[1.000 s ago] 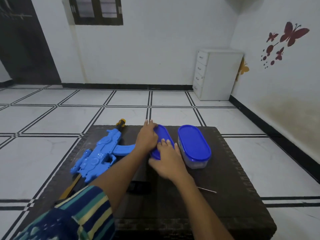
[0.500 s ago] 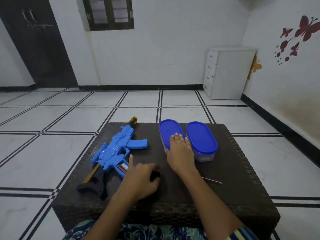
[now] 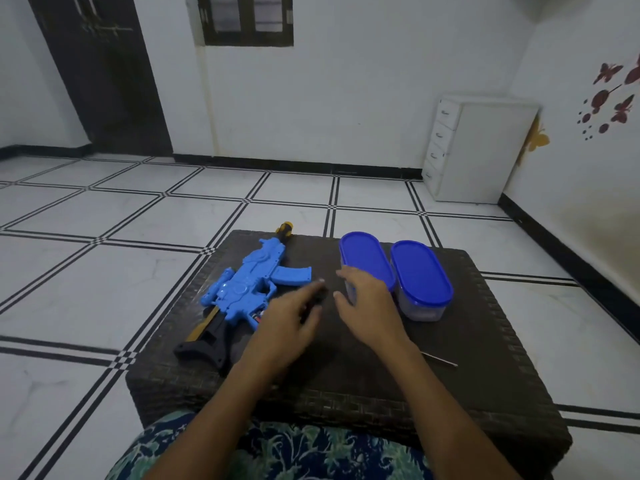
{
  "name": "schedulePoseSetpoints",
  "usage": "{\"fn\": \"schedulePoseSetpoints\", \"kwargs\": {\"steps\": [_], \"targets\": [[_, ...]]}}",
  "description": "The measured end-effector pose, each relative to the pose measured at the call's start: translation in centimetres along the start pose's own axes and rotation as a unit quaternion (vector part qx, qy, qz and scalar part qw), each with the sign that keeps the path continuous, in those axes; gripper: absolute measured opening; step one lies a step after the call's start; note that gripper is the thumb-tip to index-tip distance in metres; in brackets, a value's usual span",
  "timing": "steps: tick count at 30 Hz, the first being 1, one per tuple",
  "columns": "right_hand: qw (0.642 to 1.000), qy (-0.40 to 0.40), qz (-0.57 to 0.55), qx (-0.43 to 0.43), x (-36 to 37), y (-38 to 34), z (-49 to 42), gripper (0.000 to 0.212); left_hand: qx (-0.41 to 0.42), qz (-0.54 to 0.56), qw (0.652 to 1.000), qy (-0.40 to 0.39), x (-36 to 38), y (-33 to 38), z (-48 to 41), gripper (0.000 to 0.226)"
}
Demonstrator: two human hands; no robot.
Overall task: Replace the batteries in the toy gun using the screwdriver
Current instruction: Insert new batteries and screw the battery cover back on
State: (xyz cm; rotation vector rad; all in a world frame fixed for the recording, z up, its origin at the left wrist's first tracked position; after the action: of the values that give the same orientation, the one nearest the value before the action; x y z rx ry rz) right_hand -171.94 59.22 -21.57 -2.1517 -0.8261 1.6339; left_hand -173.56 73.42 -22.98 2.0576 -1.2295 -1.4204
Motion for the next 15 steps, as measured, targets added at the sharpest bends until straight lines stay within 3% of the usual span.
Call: {"fn": "schedulePoseSetpoints", "kwargs": {"steps": [3,7,11,13,15], "targets": [[0.994,-0.040,-0.098,0.025,1.1,-1.4,1.3,0.038,-0.098,0.112,0.980,0.132,-2.5,-1.2,-0.2,0.044],[0.970,-0.102,-0.213,0.061,4.0,-3.1,3.4,0.043,-0.233,0.258,0.925,0.151,-3.1,-3.9,0.5,0.034],[0.990,-0.001,-0.141,0.005,4.0,-4.6,3.5,0.038,-0.305,0.359,0.869,0.151,-2.5,-4.3,1.5,0.024],[0.991,0.045,-0.126,-0.009,3.5,-4.9,3.1,0.031,-0.314,0.341,0.872,0.157,-2.9,-4.9,1.7,0.029],[0.992,0.058,-0.112,-0.001,3.5,-4.9,2.8,0.034,-0.287,0.266,0.908,0.146,-3.7,-4.7,1.6,0.030]]}}
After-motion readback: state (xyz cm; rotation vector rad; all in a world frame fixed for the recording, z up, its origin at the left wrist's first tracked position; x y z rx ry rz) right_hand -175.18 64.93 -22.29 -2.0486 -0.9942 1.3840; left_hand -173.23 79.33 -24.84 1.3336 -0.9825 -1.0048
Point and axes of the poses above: each hand's wrist, its own z-axis away from the middle knuckle, its own x-axis out of the palm, y = z × x, the point moved 7 cm from there along -z, towards the middle knuckle, and after that the axes turned 4 degrees about z, right-handed, at the moved point
